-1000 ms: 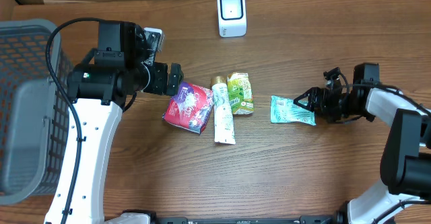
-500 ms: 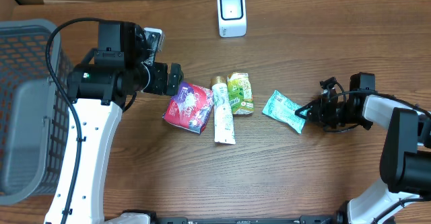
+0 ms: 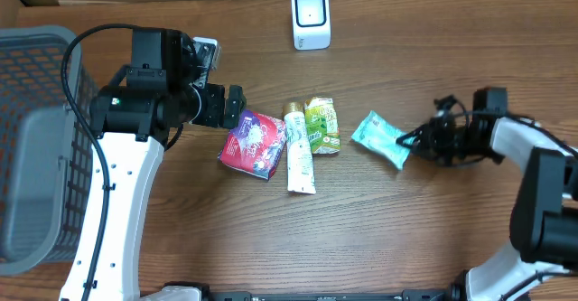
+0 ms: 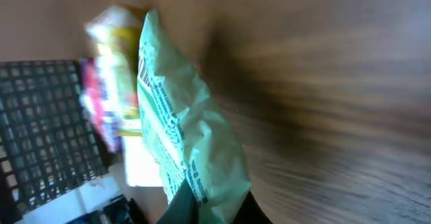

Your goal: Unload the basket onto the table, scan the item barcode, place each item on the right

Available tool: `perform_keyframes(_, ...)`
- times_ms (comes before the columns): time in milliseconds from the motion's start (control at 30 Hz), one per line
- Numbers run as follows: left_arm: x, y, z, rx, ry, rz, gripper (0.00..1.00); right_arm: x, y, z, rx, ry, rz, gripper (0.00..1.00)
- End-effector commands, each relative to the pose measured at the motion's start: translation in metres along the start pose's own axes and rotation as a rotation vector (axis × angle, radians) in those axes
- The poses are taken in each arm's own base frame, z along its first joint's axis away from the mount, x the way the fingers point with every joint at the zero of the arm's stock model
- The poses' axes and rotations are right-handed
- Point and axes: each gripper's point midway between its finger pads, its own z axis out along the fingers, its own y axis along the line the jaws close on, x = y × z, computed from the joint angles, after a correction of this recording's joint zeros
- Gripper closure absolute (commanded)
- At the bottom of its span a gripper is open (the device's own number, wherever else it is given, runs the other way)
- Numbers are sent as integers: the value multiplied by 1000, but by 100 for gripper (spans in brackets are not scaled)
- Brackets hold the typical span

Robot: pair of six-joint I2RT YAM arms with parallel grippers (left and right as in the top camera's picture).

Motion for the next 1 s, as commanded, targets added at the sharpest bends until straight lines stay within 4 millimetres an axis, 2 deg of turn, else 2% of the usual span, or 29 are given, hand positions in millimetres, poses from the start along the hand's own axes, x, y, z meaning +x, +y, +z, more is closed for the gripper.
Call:
perform_keyframes(0, 1, -1, 1, 2, 5, -5, 1, -29, 66, -38, -52, -99, -234, 96)
perform_keyframes(167, 1, -1, 1, 2, 5, -5, 0, -32, 117, -60, -41, -119, -376, 96)
perform_keyframes(300, 1, -1, 1, 2, 5, -5, 0, -26, 139, -54, -15, -100, -440, 96)
perform_keyframes(367, 1, -1, 1, 2, 5, -5, 1, -19, 146, -45, -21, -73, -487, 96)
perform_keyframes(500, 1, -1, 1, 2, 5, -5, 0, 13, 163, -21, -45, 37, -657, 96)
perform_keyframes(600, 1, -1, 1, 2, 5, -5, 1, 33, 171, -13, -57, 104, -712, 96)
perform_keyframes(833, 1, -1, 1, 2, 5, -5, 1, 44, 188, -27, -63, 149, -747, 96)
perform_keyframes(967, 1, -1, 1, 2, 5, -5, 0, 47, 189, -30, -59, 159, -767, 96)
